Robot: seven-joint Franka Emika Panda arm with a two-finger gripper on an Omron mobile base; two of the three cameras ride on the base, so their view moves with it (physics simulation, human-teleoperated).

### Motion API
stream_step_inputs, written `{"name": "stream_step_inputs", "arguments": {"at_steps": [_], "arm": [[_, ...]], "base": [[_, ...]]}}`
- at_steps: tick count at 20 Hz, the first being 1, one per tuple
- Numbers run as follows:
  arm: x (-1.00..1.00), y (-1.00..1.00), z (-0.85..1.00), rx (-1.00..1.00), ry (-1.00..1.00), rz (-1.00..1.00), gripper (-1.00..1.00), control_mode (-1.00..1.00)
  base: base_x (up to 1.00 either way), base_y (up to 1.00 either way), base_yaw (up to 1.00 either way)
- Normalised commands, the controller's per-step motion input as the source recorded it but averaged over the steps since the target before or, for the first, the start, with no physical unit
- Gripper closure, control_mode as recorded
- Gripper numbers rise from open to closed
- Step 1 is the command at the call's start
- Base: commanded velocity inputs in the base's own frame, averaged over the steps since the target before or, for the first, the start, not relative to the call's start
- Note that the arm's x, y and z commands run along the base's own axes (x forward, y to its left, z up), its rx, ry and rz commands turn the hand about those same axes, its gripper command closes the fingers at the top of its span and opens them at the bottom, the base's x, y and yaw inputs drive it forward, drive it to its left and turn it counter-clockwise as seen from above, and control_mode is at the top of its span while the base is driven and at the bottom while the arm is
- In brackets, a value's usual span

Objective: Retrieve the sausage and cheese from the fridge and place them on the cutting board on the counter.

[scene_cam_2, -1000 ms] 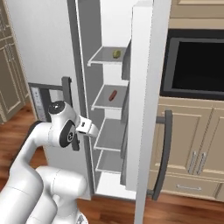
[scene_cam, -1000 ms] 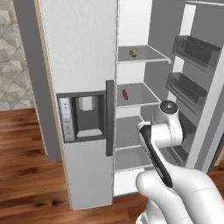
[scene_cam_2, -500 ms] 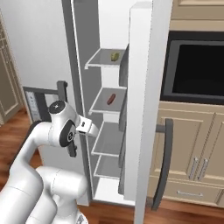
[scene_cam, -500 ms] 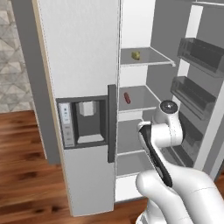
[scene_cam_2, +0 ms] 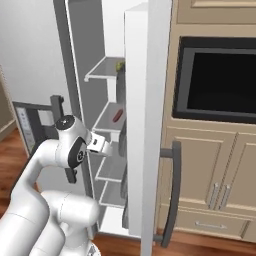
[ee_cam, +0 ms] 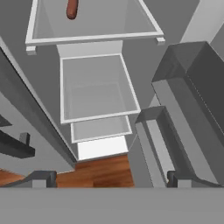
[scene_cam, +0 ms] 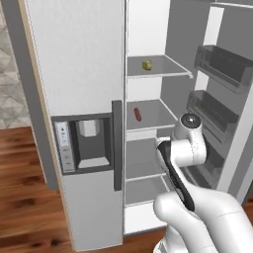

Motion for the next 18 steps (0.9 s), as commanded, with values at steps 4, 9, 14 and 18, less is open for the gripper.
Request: {"name": "stream_step_inputs", "arguments": {"at_steps": [4, 9, 14, 18], "arm": [[0.0, 0.0, 0.0, 0.0, 0.0, 0.0, -1.0, 1.0], [0.0, 0.0, 0.0, 0.0, 0.0, 0.0, -1.0, 1.0], [0.0, 0.0, 0.0, 0.0, 0.0, 0.0, -1.0, 1.0], [0.0, 0.0, 0.0, 0.0, 0.0, 0.0, -1.0, 1.0]], "base": [[0.39, -0.25, 0.02], [0.41, -0.11, 0.08], [0.46, -0.15, 0.09], [0.42, -0.13, 0.09]]}}
